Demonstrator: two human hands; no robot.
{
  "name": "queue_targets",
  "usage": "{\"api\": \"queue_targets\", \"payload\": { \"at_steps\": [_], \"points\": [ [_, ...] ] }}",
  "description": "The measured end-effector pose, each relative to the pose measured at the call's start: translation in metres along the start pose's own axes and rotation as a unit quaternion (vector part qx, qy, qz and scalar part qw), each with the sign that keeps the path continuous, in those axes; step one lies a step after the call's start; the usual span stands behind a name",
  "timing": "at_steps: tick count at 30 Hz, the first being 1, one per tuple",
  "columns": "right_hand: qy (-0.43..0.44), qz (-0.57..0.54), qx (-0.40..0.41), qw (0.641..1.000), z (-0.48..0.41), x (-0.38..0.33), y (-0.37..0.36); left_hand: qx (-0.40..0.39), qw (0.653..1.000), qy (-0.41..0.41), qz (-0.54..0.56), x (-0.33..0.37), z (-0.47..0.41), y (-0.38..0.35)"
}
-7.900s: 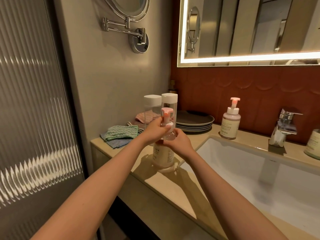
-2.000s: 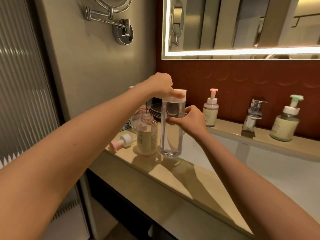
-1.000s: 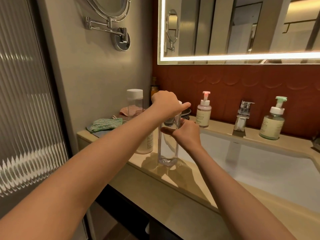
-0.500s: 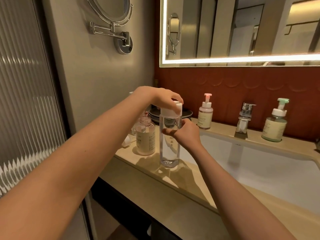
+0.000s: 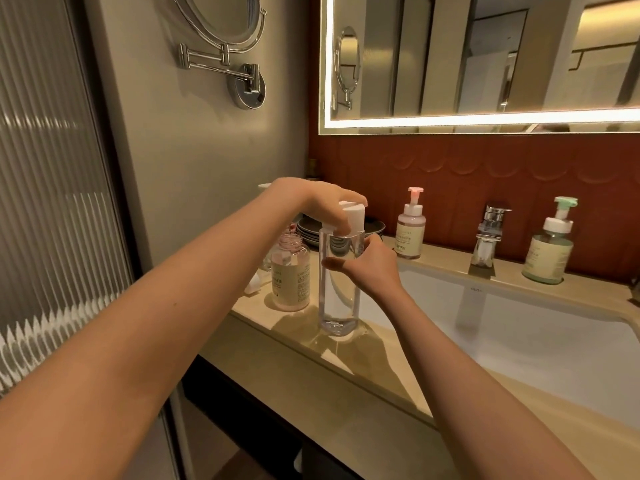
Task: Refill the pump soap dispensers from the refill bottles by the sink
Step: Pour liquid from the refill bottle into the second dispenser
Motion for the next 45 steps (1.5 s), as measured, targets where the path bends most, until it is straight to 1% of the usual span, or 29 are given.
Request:
{"api": "queue_targets", "payload": {
  "at_steps": [5,7,10,12,15,18,20,25,28,32,36,39,42,45],
  "points": [
    [-0.006,0.005,0.004,1.000,-0.002,0.000,-0.001,0.082,0.995,0.049,-0.031,-0.009,0.004,0.016],
    [-0.005,0.002,0.004,1.000,-0.002,-0.001,-0.002,0.122,0.991,0.049,-0.001,-0.012,0.007,0.020],
    [-0.001,0.002,0.014,1.000,-0.001,-0.004,-0.002,0.180,0.978,0.034,0.095,-0.026,0.021,0.028],
    [0.000,0.005,0.026,1.000,-0.001,-0.006,0.000,0.178,0.970,0.006,0.164,-0.036,0.030,0.024],
    [0.005,0.018,0.045,0.999,0.000,-0.008,-0.001,0.160,0.954,-0.014,0.253,-0.062,0.044,-0.003],
    [0.006,0.008,0.049,0.999,-0.002,-0.008,-0.004,0.150,0.940,-0.002,0.307,-0.095,0.057,-0.042],
    [0.003,0.008,0.046,0.999,-0.004,-0.009,-0.007,0.137,0.936,0.020,0.323,-0.117,0.059,-0.072],
    [0.003,0.012,0.048,0.999,-0.008,-0.009,-0.009,0.158,0.937,0.142,0.277,-0.162,0.050,-0.124],
    [0.001,0.018,0.049,0.999,-0.010,-0.008,-0.009,0.163,0.944,0.175,0.229,-0.167,0.040,-0.137],
    [-0.002,0.017,0.045,0.999,-0.015,-0.007,-0.011,0.182,0.945,0.183,0.203,-0.170,0.028,-0.143],
    [0.008,0.028,0.033,0.999,-0.018,-0.007,-0.010,0.176,0.953,0.187,0.163,-0.171,0.019,-0.142],
    [0.023,0.008,0.022,0.999,-0.019,-0.005,-0.009,0.168,0.956,0.196,0.137,-0.174,0.016,-0.142],
    [0.027,-0.009,0.024,0.999,-0.019,-0.002,-0.006,0.161,0.959,0.198,0.122,-0.173,0.012,-0.140],
    [0.021,0.000,0.029,0.999,-0.021,0.000,-0.003,0.163,0.960,0.185,0.130,-0.167,0.010,-0.137]
  ]
}}
Point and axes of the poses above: each hand's wrist, its own z-axis away from the middle knuckle, its own y-axis out of the back of the hand, x = y × z, the point moved 9 cm from there along -z, towards the middle knuckle, and after that the axes turned 15 degrees about -x, right-handed, at the moved point
